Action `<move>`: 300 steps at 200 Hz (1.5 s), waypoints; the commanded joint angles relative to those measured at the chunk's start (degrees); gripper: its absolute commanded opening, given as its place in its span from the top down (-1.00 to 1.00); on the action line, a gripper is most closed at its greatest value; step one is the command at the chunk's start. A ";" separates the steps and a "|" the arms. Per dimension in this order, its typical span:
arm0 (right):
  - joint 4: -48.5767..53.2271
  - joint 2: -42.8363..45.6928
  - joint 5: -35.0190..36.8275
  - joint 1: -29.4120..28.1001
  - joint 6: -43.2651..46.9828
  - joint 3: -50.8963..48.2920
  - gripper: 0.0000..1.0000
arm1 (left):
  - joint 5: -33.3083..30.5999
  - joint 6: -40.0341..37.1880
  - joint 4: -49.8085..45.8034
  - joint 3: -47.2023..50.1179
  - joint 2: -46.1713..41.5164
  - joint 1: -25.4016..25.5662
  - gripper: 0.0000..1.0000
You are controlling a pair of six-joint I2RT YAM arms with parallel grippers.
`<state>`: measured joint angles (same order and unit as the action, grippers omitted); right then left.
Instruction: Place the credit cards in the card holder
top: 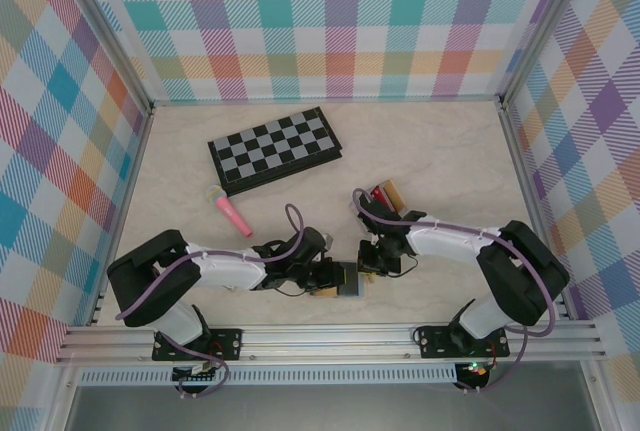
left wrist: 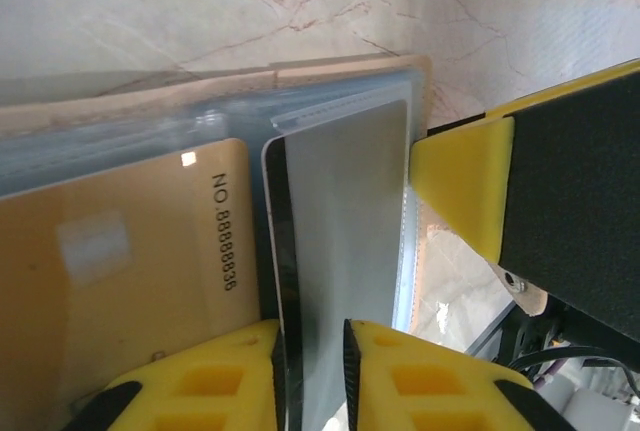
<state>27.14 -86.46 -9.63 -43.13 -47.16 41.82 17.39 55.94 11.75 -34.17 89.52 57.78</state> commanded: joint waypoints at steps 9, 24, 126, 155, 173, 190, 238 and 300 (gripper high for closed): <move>-1.39 -0.58 0.06 -0.91 -0.93 -2.00 0.65 | -2.62 -2.09 -6.46 -1.46 -0.68 1.28 0.42; -0.54 -0.17 0.63 -0.90 -0.77 -1.93 0.65 | -3.78 -3.23 -9.11 -1.80 -2.00 1.28 0.41; -3.12 -0.30 -2.41 -0.90 -0.91 -1.85 0.68 | 0.87 -4.18 -6.57 -5.30 3.36 1.90 0.70; 1.01 1.28 2.13 -0.90 -0.96 -1.08 0.61 | -2.66 -4.51 -11.13 -4.62 0.24 1.83 0.61; 5.16 2.30 6.25 -0.90 -0.70 -0.52 0.57 | -5.83 -4.60 -14.54 -4.02 -2.45 1.83 0.48; 7.34 3.10 7.98 -0.90 0.32 -0.25 0.51 | -7.82 -5.06 -17.46 -3.64 -4.52 1.82 0.40; 10.86 4.65 9.89 -0.90 1.63 0.07 0.45 | -9.74 -5.49 -20.01 -3.62 -5.92 1.72 0.31; 10.77 8.77 8.91 -0.90 1.46 1.58 0.28 | -12.81 -6.74 -23.12 -5.90 -9.20 1.72 0.30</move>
<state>36.51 -79.66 -0.60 -43.88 -46.02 41.45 7.38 50.48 -8.36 -38.48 83.29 58.81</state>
